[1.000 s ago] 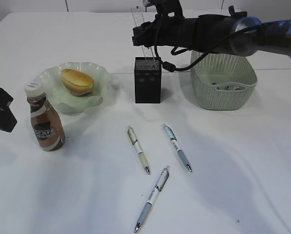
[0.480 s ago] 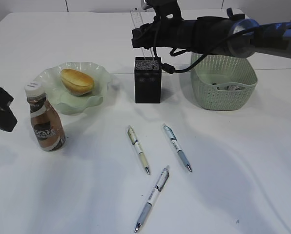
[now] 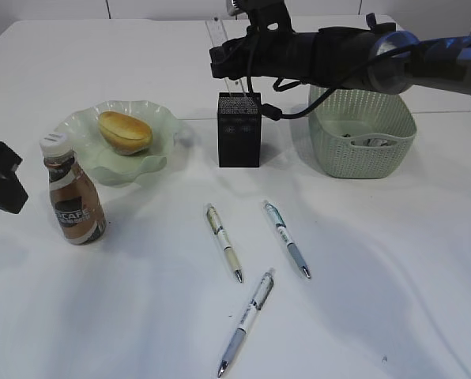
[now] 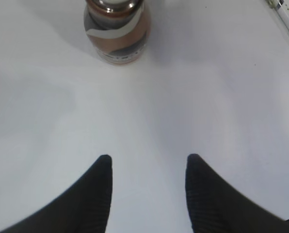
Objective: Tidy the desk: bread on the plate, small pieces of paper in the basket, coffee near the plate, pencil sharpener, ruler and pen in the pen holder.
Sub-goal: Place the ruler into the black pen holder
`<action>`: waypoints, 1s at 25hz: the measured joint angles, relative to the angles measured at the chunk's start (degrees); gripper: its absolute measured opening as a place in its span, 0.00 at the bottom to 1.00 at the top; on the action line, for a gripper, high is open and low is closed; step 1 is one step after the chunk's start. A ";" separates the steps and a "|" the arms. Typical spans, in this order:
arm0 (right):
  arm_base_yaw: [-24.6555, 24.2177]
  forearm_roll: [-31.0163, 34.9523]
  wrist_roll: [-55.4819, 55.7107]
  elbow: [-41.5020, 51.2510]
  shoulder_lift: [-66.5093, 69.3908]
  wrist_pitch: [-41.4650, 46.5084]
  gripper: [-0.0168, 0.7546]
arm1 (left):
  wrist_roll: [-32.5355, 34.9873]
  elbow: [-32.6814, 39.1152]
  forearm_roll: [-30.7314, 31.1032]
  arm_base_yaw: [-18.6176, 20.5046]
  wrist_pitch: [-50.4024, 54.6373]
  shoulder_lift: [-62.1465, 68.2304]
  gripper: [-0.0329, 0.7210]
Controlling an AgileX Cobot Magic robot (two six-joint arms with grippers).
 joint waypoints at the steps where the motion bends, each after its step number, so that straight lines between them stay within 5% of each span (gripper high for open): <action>1: 0.00 0.00 0.00 0.00 0.00 0.00 0.52 | 0.00 0.00 0.00 0.00 -0.08 0.00 0.49; 25: -0.16 -0.79 0.36 0.00 -0.19 4.70 0.55 | 0.00 0.00 0.00 0.00 -0.21 0.00 0.49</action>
